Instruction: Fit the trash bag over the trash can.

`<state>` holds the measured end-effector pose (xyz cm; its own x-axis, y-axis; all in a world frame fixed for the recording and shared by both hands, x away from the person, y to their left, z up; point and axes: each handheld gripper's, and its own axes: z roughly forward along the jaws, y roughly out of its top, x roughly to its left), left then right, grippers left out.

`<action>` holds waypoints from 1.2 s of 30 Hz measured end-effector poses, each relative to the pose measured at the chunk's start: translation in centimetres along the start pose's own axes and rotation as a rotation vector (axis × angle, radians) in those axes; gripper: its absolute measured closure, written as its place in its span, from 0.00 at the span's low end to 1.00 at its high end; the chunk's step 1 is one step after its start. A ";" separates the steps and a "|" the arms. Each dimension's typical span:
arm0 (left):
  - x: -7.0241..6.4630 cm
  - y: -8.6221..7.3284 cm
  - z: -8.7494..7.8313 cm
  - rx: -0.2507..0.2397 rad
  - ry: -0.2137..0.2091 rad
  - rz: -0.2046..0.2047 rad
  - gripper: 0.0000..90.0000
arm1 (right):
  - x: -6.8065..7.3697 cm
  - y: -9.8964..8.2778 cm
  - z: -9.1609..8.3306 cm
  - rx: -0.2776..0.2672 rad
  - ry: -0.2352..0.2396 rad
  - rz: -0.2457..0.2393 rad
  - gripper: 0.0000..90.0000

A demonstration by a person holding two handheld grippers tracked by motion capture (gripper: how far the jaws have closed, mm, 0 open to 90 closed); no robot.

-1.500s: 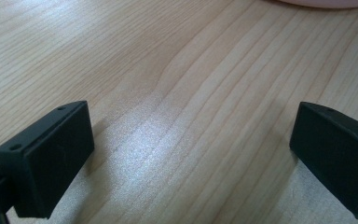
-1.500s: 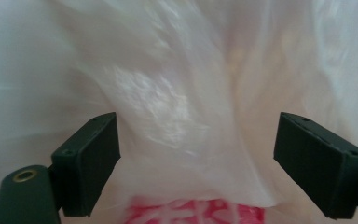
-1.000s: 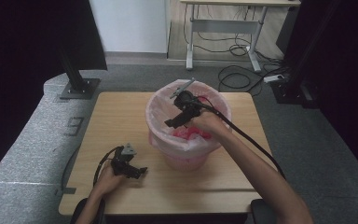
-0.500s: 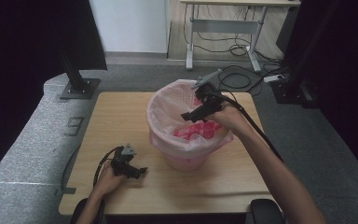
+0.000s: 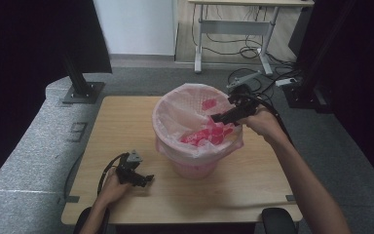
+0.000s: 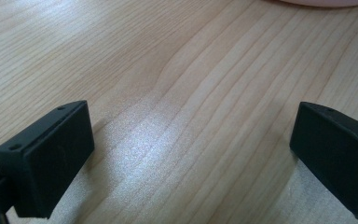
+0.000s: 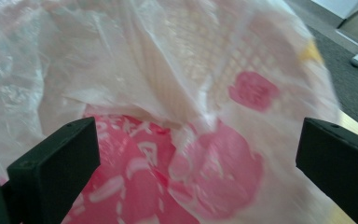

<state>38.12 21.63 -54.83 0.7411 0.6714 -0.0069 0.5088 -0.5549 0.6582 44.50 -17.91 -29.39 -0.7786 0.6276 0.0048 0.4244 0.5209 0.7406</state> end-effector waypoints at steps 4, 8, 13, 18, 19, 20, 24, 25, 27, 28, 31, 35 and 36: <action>0.0 0.0 0.0 0.000 0.000 -0.001 0.00 | -1.0 -1.0 -1.1 -0.015 -0.020 0.025 0.00; 0.0 0.0 0.0 0.000 0.002 -0.002 0.00 | -1.8 -2.0 -2.3 -0.024 -0.042 0.047 0.00; 0.0 0.0 0.0 0.000 0.002 -0.003 0.00 | -2.7 -3.3 -3.8 -0.041 -0.060 0.071 0.00; 0.0 0.0 0.0 0.000 0.003 -0.003 0.00 | -3.3 -4.6 -5.0 -0.046 -0.076 0.089 0.00; 0.0 0.0 0.0 0.000 0.003 -0.003 0.00 | -3.4 -4.9 -5.2 -0.050 -0.080 0.090 0.00; 0.0 0.0 0.0 0.000 0.003 -0.003 0.00 | -3.4 -5.1 -5.4 -0.053 -0.086 0.091 0.00; 0.0 0.0 0.0 0.000 0.004 -0.003 0.00 | -3.7 -6.4 -5.9 -0.051 -0.107 0.092 0.02; 0.0 0.0 0.0 0.000 0.004 -0.004 0.00 | -3.8 -6.6 -6.0 -0.051 -0.112 0.092 0.02; -0.1 0.0 0.0 0.000 0.005 -0.004 0.00 | -3.9 -7.3 -6.0 -0.050 -0.117 0.095 0.02; -0.1 0.0 0.0 0.000 0.004 -0.005 0.00 | -3.9 -7.6 -6.0 -0.050 -0.118 0.097 0.02; -0.1 0.0 0.0 -0.001 0.005 -0.006 0.00 | -4.0 -8.5 -5.8 -0.052 -0.117 0.107 0.02; -0.1 0.0 0.0 0.000 0.007 -0.008 0.00 | -4.1 -9.7 -5.3 -0.046 -0.124 0.110 0.02; -0.1 0.0 0.0 0.000 0.007 -0.008 0.00 | -4.1 -10.0 -5.1 -0.048 -0.130 0.110 0.02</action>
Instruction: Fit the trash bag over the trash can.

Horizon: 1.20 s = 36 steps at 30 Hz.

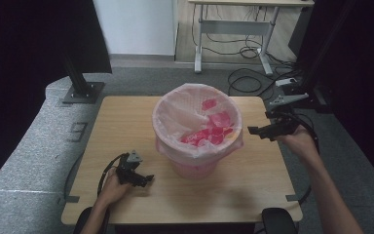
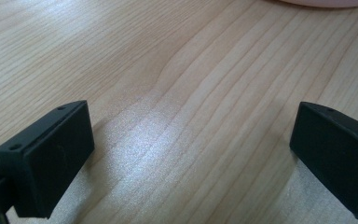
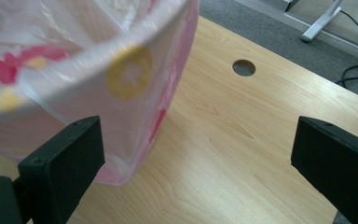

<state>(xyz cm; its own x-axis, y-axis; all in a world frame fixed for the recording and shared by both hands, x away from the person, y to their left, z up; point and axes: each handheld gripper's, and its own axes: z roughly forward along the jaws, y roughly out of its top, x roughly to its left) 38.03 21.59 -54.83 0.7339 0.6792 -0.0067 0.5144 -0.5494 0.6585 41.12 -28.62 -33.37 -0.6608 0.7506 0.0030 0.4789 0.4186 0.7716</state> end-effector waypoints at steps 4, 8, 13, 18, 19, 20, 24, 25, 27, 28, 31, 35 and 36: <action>0.0 0.0 0.0 0.002 0.000 0.001 0.00 | 0.1 -1.1 0.8 0.014 -0.003 -0.013 0.02; -0.1 0.0 0.0 -0.001 0.001 -0.006 0.00 | 0.3 -2.2 1.8 0.022 0.005 -0.022 0.02; -0.1 0.0 0.0 0.000 0.002 -0.004 0.00 | 0.6 -3.8 3.0 0.027 0.006 -0.029 0.02; -0.1 0.0 0.0 0.000 0.003 -0.005 0.00 | 0.8 -5.8 4.5 0.040 0.016 -0.023 0.02; -0.1 0.0 0.0 0.000 0.003 -0.005 0.00 | 0.8 -6.2 4.7 0.044 0.018 -0.022 0.02; -0.1 0.0 0.0 0.000 0.003 -0.005 0.00 | 0.9 -6.6 5.0 0.045 0.017 -0.020 0.02; -0.1 0.0 0.0 0.000 0.003 -0.005 0.00 | 1.1 -7.9 6.0 0.059 0.013 -0.027 0.02; -0.1 0.0 0.0 0.000 0.003 -0.005 0.00 | 1.2 -8.3 6.3 0.065 0.012 -0.029 0.02; -0.1 0.0 0.0 0.000 0.003 -0.005 0.00 | 1.4 -8.9 6.9 0.069 0.009 -0.033 0.02; -0.1 0.0 0.0 0.000 0.003 -0.005 0.00 | 1.5 -9.3 7.2 0.072 0.007 -0.037 0.02; -0.1 0.0 0.0 0.000 0.004 -0.005 0.00 | 1.7 -10.4 8.1 0.089 0.005 -0.040 0.02; -0.1 -0.1 0.0 0.000 0.004 -0.005 0.00 | 2.0 -11.9 9.1 0.100 0.001 -0.041 0.01; -0.1 -0.1 0.0 0.000 0.004 -0.005 0.00 | 2.1 -12.2 9.4 0.098 0.000 -0.042 0.01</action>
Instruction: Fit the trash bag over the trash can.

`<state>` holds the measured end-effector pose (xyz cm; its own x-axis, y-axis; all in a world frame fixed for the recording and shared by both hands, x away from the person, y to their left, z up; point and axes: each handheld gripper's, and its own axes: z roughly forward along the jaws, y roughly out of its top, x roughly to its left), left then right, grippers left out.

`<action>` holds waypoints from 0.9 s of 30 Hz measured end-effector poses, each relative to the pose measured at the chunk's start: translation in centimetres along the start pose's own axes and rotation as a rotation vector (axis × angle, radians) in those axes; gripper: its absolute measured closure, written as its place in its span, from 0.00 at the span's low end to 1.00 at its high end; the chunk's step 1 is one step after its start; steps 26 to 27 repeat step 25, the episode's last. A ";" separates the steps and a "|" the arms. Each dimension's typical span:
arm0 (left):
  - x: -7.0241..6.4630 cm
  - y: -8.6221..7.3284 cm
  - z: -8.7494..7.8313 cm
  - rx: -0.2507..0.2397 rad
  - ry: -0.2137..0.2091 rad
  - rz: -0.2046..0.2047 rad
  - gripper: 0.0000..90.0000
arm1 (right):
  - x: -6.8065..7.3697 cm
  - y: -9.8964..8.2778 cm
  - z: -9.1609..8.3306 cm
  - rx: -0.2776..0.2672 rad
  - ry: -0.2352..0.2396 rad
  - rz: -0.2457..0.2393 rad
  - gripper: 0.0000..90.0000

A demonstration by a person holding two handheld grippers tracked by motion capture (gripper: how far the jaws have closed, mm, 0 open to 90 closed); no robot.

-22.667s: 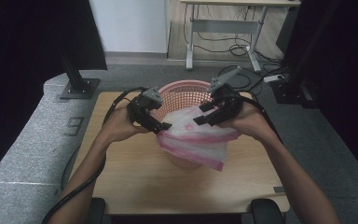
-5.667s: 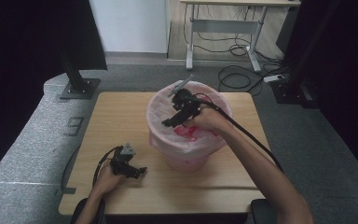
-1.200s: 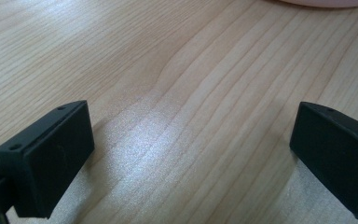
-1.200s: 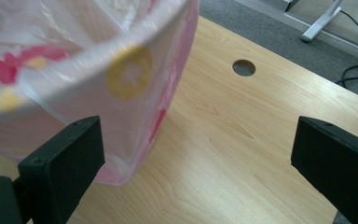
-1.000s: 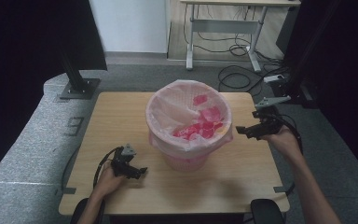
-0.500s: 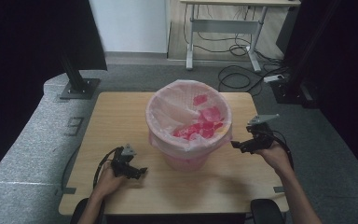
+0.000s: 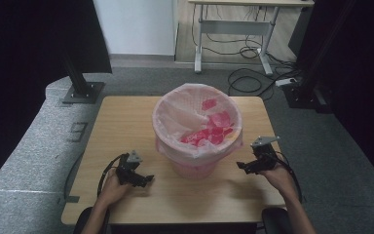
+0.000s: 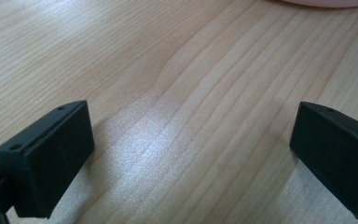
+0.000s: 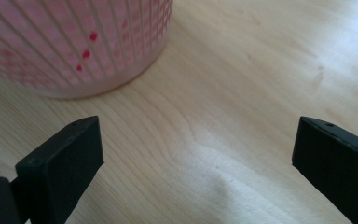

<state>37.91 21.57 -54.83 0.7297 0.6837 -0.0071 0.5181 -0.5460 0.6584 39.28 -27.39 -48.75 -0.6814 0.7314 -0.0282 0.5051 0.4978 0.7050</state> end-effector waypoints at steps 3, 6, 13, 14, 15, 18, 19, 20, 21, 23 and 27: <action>0.0 0.0 0.0 0.003 -0.001 0.003 0.00 | 0.2 -1.0 0.7 -0.002 -0.002 0.004 0.01; 0.0 0.0 0.0 0.001 0.000 0.001 0.00 | 0.4 -2.1 1.4 -0.008 -0.010 0.007 0.01; 0.0 0.0 0.0 0.001 0.001 0.001 0.00 | 0.8 -4.6 3.4 -0.014 0.003 0.038 0.01; 0.0 0.0 0.0 0.001 0.001 0.000 0.00 | 0.9 -4.9 3.6 -0.006 0.002 0.036 0.01; 0.0 0.0 0.0 0.001 0.001 0.001 0.00 | 1.1 -5.1 3.9 -0.002 0.006 0.036 0.01; 0.0 0.0 0.0 0.001 0.000 0.001 0.00 | 1.3 -5.6 4.3 -0.020 0.008 0.037 0.00; 0.0 0.0 0.0 0.001 0.000 0.001 0.00 | 1.3 -5.6 4.3 -0.021 0.007 0.038 0.00; 0.0 0.0 0.0 0.001 0.000 0.001 0.00 | 1.3 -5.6 4.3 -0.020 0.009 0.039 0.00; 0.0 0.0 0.0 0.001 0.001 0.001 0.00 | 1.3 -5.6 4.3 -0.020 0.008 0.038 0.00; 0.0 0.0 0.0 0.001 0.001 0.001 0.00 | 1.3 -5.6 4.3 -0.020 0.008 0.037 0.00; 0.0 0.0 0.0 0.001 0.000 0.001 0.00 | 1.3 -5.6 4.3 -0.020 0.008 0.037 0.00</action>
